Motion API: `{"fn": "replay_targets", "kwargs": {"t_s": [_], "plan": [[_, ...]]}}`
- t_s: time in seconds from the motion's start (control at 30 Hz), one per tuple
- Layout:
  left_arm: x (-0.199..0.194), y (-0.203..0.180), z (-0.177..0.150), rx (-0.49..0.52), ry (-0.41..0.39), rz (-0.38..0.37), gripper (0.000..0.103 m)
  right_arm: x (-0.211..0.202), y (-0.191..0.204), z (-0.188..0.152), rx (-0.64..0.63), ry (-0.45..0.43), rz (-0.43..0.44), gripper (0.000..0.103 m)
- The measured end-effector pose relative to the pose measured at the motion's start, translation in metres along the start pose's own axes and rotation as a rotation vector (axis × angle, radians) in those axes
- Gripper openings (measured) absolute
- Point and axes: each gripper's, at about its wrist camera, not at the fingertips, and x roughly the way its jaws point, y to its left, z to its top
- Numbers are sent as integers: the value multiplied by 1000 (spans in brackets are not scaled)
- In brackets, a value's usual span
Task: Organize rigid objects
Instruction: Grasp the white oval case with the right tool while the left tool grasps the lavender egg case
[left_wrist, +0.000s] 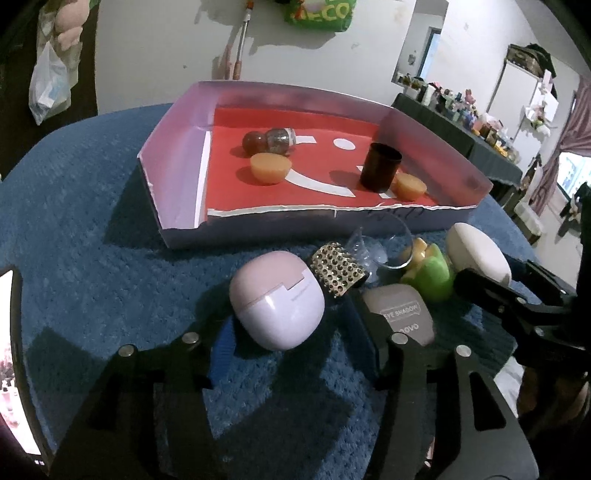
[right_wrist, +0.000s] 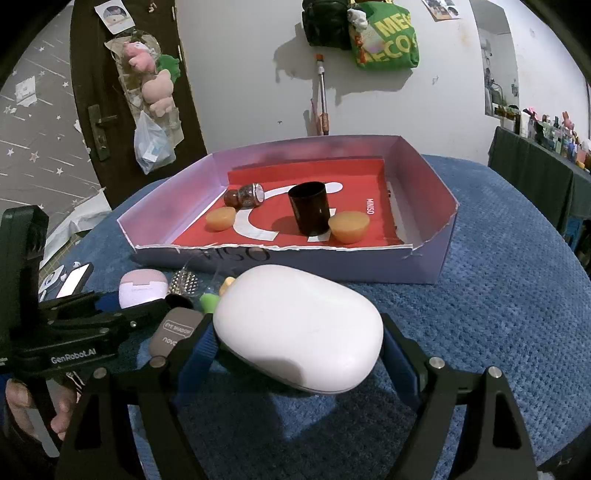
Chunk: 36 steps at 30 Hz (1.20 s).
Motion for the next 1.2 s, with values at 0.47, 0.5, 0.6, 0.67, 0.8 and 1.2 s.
{"fn": "replay_targets", "kwargs": {"t_s": [0.47,0.5,0.6,0.67,0.8,1.2], "plan": [[-8,6,-1,-25,-18,-19,34,-3,7,2,-24,-11,9,85],[-10,6,-2,-27,-21,-21,33,-3,7,2,-24,-11,10,85],[-15,8,-2,-34,-35,-21,30,-3,8,2,-22,-13,11,85],[-16,7,-1,-31,-37,-23,29,-4,9,3,-24,-15,13,85],[-12,10,5,-53,-24,-39,29,-2,10,2,-24,-10,17,85],[3,17,12,-104,-11,-81,27,-2,9,1,-21,-14,16,85]]}}
